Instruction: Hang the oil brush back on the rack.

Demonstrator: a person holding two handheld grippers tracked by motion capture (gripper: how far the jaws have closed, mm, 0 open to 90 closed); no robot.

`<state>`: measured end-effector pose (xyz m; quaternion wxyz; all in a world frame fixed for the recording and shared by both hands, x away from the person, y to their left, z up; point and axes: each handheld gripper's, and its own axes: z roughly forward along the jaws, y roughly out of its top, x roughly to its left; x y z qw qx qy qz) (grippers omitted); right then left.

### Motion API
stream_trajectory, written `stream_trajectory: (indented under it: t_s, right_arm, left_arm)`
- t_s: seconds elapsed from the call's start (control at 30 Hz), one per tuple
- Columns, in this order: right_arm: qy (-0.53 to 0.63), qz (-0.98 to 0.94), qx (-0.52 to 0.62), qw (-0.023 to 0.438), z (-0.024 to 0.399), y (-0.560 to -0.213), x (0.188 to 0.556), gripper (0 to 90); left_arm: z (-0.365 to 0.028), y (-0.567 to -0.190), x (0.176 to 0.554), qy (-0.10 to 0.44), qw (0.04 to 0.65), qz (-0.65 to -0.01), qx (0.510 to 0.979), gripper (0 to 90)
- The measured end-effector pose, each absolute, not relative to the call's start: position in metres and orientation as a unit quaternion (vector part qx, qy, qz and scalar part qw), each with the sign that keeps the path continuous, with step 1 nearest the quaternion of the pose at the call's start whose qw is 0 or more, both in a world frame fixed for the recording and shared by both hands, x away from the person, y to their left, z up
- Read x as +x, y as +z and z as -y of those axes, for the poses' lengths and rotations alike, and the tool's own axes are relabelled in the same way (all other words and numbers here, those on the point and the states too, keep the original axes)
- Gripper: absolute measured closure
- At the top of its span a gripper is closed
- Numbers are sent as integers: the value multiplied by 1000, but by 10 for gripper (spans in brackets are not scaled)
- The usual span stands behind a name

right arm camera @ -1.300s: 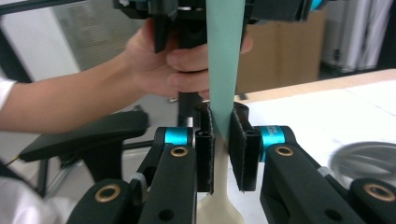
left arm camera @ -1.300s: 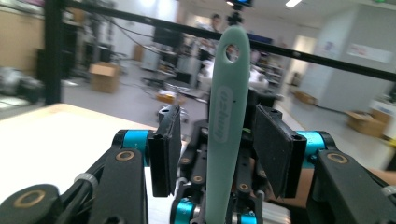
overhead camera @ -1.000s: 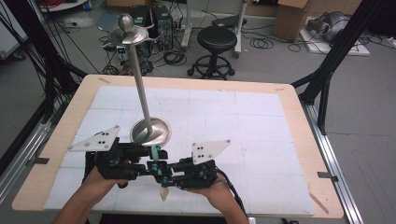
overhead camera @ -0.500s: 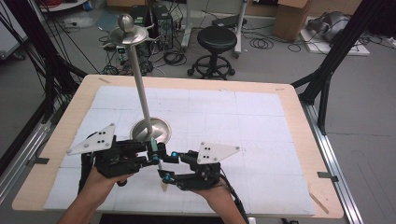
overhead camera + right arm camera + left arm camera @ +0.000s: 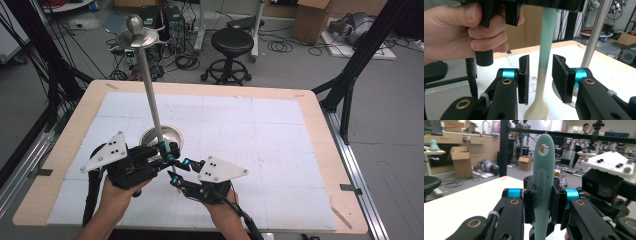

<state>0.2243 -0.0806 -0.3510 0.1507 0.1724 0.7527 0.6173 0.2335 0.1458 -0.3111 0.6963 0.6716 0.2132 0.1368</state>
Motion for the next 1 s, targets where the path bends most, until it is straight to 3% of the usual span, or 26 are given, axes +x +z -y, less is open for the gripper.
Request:
stream_trajectory:
  t_s: [0.3,0.47,0.57,0.73,1.0]
  right_arm:
    - [606,-753,190,172,78,-350,225,806]
    - [604,-754,199,166,82,-349,226,825]
    - [616,-751,196,132,86,-348,228,828]
    - [648,-739,168,76,95,-347,234,829]
    - [660,-744,105,-3,99,-348,242,829]
  left_arm:
    - [-142,-311,232,151,695,-232,664,764]
    - [-144,-311,235,129,696,-231,668,751]
    - [-148,-311,237,102,704,-214,669,643]
    - [-153,-310,240,55,720,-172,671,543]
    - [-156,-311,243,-11,726,-114,678,566]
